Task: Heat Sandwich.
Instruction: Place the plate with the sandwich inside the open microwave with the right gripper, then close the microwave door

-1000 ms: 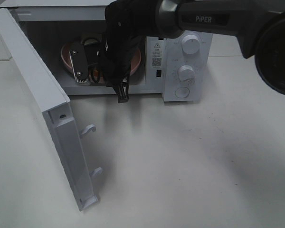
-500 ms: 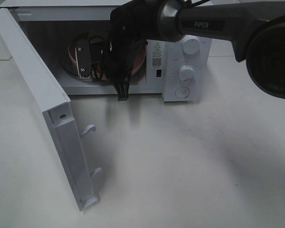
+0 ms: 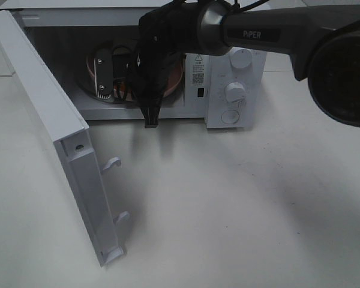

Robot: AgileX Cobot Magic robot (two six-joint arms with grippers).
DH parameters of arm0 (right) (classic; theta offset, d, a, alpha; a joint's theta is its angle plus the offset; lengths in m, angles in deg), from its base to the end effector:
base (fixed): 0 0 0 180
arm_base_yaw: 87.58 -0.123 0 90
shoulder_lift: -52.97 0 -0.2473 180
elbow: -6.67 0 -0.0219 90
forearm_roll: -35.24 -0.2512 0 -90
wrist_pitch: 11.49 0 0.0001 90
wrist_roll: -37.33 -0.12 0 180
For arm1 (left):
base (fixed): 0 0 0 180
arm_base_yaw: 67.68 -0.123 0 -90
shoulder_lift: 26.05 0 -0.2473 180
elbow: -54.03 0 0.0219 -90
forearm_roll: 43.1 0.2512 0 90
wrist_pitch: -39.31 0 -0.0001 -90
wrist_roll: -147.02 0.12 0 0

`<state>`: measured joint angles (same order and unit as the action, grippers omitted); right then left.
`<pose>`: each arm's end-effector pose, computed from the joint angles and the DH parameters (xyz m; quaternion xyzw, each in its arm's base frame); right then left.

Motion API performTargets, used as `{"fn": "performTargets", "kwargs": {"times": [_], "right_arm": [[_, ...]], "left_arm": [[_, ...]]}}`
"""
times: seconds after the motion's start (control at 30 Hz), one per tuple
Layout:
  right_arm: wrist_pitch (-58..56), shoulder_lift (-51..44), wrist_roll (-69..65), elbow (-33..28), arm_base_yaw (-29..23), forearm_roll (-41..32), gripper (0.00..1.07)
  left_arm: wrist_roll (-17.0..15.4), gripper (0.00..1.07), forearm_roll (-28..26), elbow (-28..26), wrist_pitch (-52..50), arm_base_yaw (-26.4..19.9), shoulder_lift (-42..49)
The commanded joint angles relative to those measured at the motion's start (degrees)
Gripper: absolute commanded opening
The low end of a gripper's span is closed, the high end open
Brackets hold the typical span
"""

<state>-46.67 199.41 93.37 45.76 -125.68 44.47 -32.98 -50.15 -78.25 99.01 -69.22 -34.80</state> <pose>0.4204 0.3156 0.1113 -0.7234 0.6082 -0.1141 0.3061 0.0604 -0.0111 0.2653 -0.0097 0.8472 -0.0544 0.5284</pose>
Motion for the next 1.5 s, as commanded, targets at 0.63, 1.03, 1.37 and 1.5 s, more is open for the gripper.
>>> {"fn": "performTargets", "kwargs": {"times": [0.63, 1.03, 1.37, 1.5], "right_arm": [[-3.2, -2.1, -6.9, 0.7, -0.5, 0.4, 0.5], [-3.0, -7.8, -7.1, -8.2, -1.9, 0.5, 0.5], [-4.8, -14.9, -10.0, -16.6, -3.4, 0.7, 0.5], [-5.7, -17.9, -14.8, -20.2, -3.4, 0.9, 0.5]], "left_arm": [[0.0, 0.76, -0.1, 0.2, -0.7, 0.3, 1.3], [0.0, 0.76, -0.1, 0.2, -0.7, 0.3, 1.3], [0.0, 0.76, -0.2, 0.2, -0.7, 0.3, 1.3], [0.0, 0.76, -0.2, 0.2, -0.7, 0.3, 1.3]]}}
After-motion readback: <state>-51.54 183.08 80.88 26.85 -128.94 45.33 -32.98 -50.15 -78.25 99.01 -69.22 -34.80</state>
